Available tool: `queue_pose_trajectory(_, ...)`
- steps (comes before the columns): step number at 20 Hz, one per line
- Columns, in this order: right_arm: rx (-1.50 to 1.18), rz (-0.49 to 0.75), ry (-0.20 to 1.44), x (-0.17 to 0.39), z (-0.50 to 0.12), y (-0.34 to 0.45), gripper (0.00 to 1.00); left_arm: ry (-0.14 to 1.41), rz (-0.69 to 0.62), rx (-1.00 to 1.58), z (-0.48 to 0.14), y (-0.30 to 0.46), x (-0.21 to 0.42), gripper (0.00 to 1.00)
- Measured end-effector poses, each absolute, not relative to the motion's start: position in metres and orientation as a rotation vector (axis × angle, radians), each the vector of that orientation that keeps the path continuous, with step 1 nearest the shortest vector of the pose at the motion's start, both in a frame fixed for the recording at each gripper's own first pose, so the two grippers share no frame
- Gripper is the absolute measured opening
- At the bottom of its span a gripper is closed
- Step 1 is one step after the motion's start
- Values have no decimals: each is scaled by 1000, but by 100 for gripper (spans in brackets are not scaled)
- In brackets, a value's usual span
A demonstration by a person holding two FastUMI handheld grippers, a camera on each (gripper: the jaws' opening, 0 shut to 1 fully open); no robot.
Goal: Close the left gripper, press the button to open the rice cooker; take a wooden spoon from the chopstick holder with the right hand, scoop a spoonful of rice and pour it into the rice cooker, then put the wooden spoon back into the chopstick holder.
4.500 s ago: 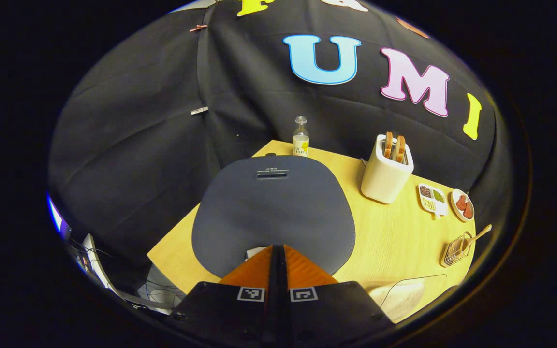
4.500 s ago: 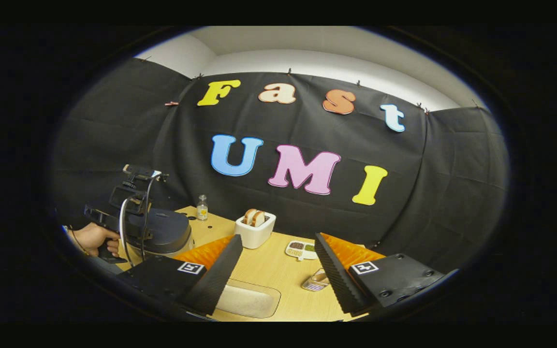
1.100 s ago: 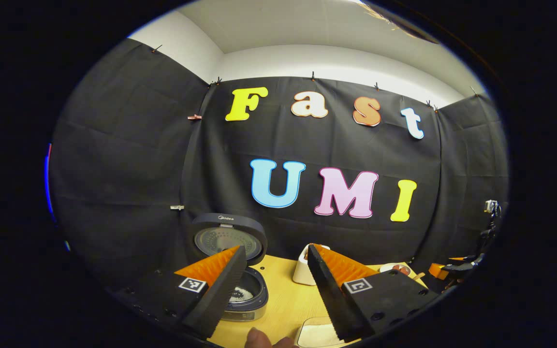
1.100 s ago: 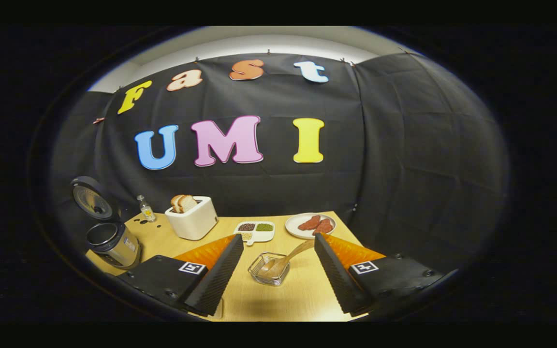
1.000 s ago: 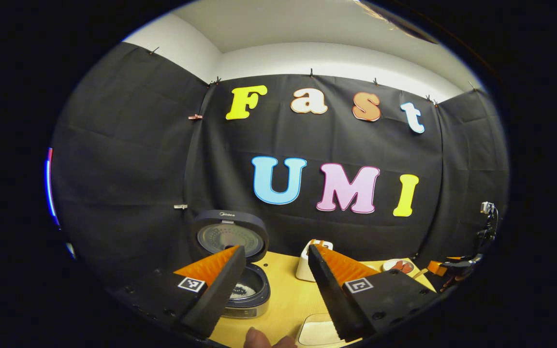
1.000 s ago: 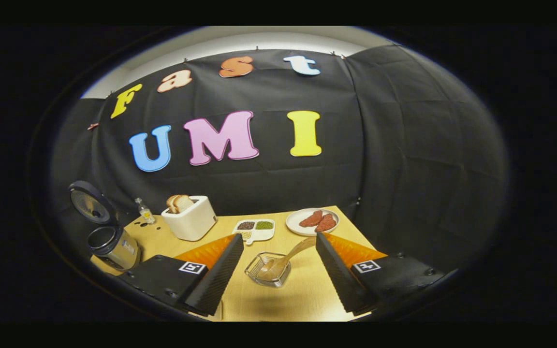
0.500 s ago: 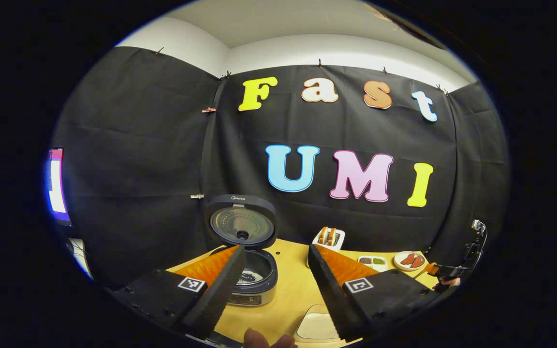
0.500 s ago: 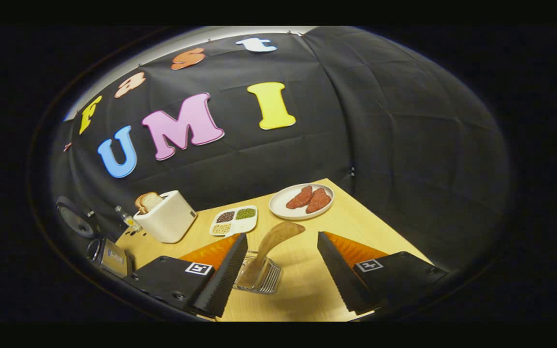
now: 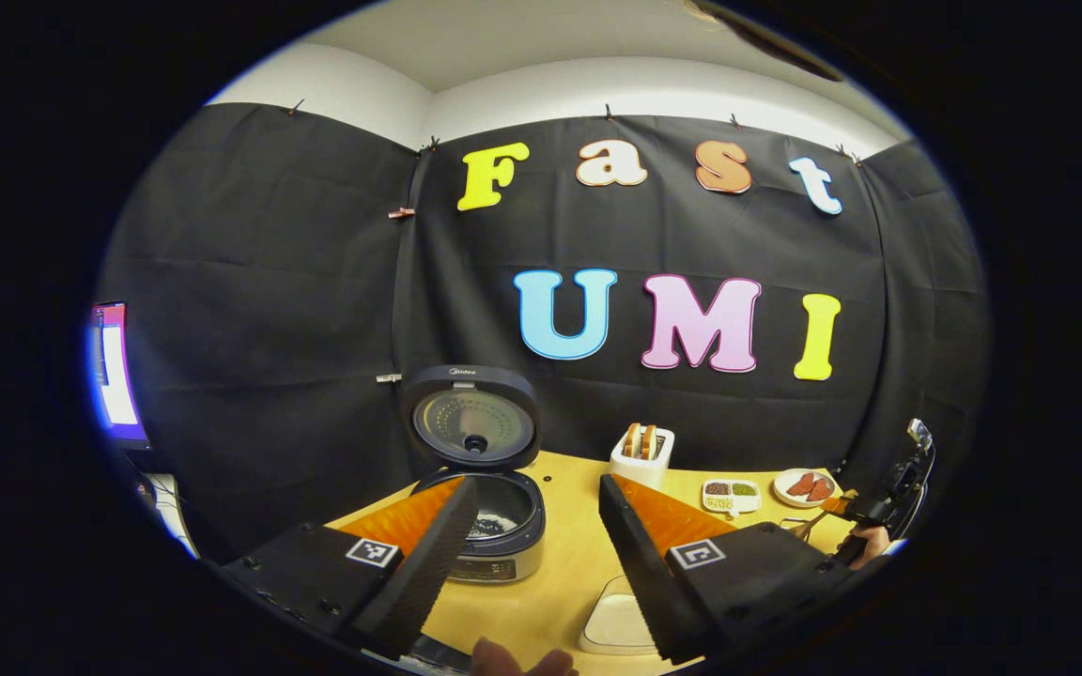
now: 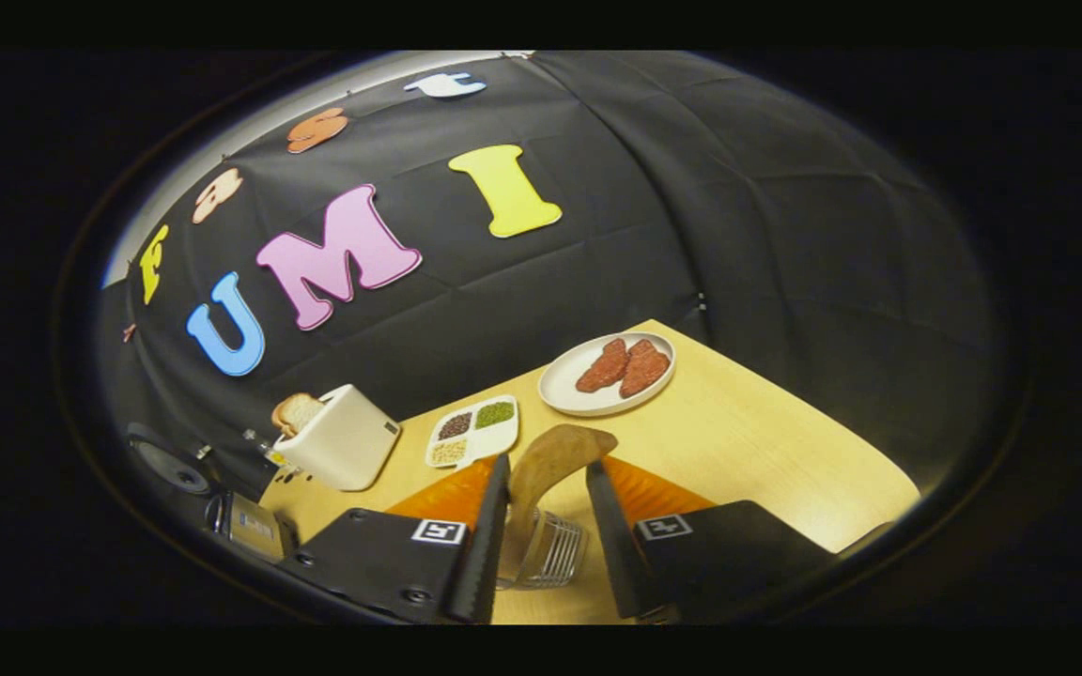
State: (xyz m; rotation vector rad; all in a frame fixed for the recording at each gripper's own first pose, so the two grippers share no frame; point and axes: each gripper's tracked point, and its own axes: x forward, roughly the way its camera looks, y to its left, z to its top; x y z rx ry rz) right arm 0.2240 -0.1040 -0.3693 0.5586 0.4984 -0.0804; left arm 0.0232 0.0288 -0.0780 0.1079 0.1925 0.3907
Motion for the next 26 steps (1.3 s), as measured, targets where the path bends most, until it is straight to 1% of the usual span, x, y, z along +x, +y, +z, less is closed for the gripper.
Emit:
queue_pose_trajectory(1,578,-67,512,224,-371,-98,46,192,397,102,-79,29,22,89)
queue_pose_trajectory(2,595,-54,528,224,-373,-93,43,195,402,93,-80,30,20,90)
queue_pose_trajectory(3,613,-43,533,227,-375,-89,19,201,407,85,-84,30,19,90)
queue_pose_trajectory(5,642,-20,542,224,-372,-87,21,209,415,88,-86,31,14,89)
queue_pose_trajectory(6,654,3,539,224,-369,-83,18,206,418,91,-85,31,12,89)
queue_pose_trajectory(7,647,24,544,223,-367,-79,18,207,418,91,-86,30,10,89)
queue_pose_trajectory(8,632,37,542,222,-364,-77,12,209,419,90,-88,30,8,89)
queue_pose_trajectory(10,609,60,529,220,-351,-78,19,214,421,82,-90,29,7,89)
queue_pose_trajectory(11,601,73,519,220,-343,-77,19,212,422,76,-90,29,7,89)
queue_pose_trajectory(12,597,87,506,219,-332,-75,14,209,422,72,-88,29,8,89)
queue_pose_trajectory(16,540,151,457,210,-285,-69,14,198,426,62,-87,34,6,89)
queue_pose_trajectory(17,528,188,442,204,-265,-60,19,192,429,56,-85,35,4,89)
queue_pose_trajectory(19,464,258,415,191,-237,-42,10,180,438,45,-84,42,-1,90)
queue_pose_trajectory(21,440,326,407,173,-210,-17,10,181,447,26,-85,48,-6,89)
queue_pose_trajectory(23,465,444,440,146,-194,36,18,164,460,9,-81,56,-11,89)
queue_pose_trajectory(24,474,489,447,134,-188,61,10,160,464,2,-80,58,-14,90)
queue_pose_trajectory(25,463,532,460,123,-187,84,18,157,465,-2,-81,59,-16,90)
queue_pose_trajectory(26,438,565,478,112,-192,103,14,154,467,-2,-80,60,-18,89)
